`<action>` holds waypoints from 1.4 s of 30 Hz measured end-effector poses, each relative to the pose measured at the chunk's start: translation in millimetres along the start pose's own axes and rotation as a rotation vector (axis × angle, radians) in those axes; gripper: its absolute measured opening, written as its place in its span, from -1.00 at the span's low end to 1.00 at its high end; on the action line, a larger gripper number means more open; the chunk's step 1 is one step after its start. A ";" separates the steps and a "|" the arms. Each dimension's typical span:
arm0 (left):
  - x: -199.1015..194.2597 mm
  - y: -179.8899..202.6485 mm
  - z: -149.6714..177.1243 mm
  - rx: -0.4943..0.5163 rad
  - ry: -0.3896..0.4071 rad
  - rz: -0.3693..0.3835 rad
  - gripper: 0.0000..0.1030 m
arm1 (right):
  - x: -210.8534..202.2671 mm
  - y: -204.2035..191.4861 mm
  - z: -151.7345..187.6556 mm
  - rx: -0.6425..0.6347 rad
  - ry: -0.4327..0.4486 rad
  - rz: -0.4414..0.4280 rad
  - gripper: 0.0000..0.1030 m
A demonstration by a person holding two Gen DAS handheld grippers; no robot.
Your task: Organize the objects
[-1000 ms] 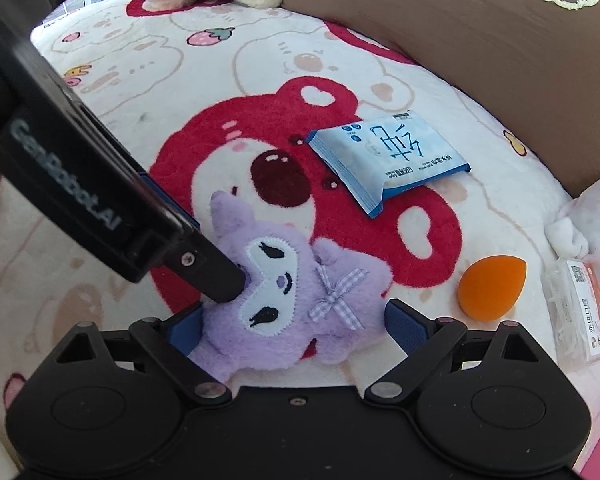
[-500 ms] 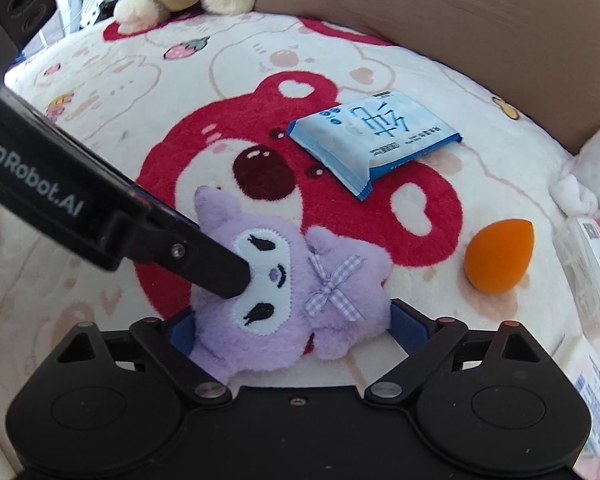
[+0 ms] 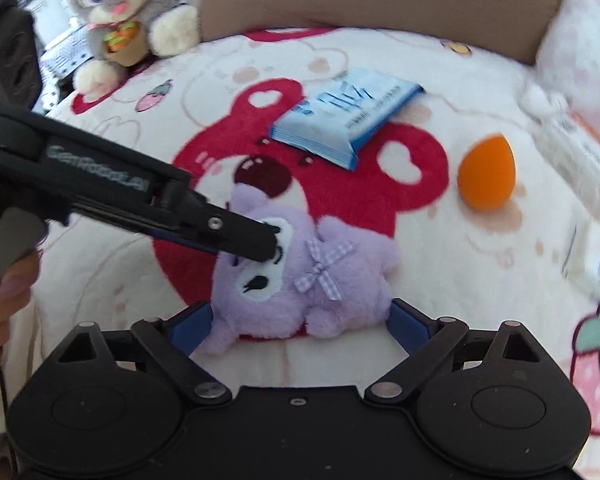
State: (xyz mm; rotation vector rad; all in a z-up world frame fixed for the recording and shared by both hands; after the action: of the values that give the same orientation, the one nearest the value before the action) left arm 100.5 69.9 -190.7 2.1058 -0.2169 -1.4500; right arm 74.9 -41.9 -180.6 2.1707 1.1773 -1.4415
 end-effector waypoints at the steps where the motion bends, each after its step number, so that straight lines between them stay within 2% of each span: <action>1: -0.5 0.2 1.2 0.004 0.001 -0.005 -0.12 | -0.2 1.0 1.3 0.006 0.008 -0.004 0.87; 3: -1.8 1.0 3.5 0.022 0.003 -0.015 -0.20 | 1.7 2.2 2.4 0.011 0.009 -0.009 0.87; 5: -3.7 2.5 4.8 0.026 -0.001 0.001 -0.40 | 2.8 0.1 2.5 -0.008 0.010 0.004 0.88; 7: -3.8 2.8 5.1 0.032 0.000 0.002 -0.42 | 3.7 -3.2 2.2 -0.033 0.016 0.022 0.86; 14: -0.7 0.4 5.1 0.049 0.014 -0.003 -0.43 | 0.9 -6.7 4.7 -0.049 0.061 0.055 0.72; 20: -2.1 9.1 7.5 0.115 0.015 0.014 -0.44 | -5.2 -15.4 5.7 -0.053 0.072 0.118 0.68; 25: -3.5 18.5 11.4 0.157 0.018 0.013 -0.44 | -11.9 -14.6 6.7 -0.007 0.063 0.123 0.68; 32: -1.0 24.6 19.1 0.177 -0.024 0.044 -0.44 | -21.2 -14.5 8.7 0.034 0.046 0.153 0.69; 42: -9.8 45.7 28.3 0.240 -0.017 0.054 -0.44 | -38.6 -12.1 19.2 0.060 0.044 0.176 0.70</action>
State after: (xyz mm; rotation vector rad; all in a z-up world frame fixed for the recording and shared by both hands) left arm 79.4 26.3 -165.5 2.2571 -0.4725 -1.4725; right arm 47.0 -64.4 -153.7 2.2934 0.9404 -1.3780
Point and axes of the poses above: each gripper's, at about its wrist camera, not at the fingertips, and x roughly the way its jaws point, y to its right, z to its underside, the point moved 6 cm from there along x, roughly the way its jaws point, and after that the axes turned 7 degrees about -y, right-handed, at the moved point
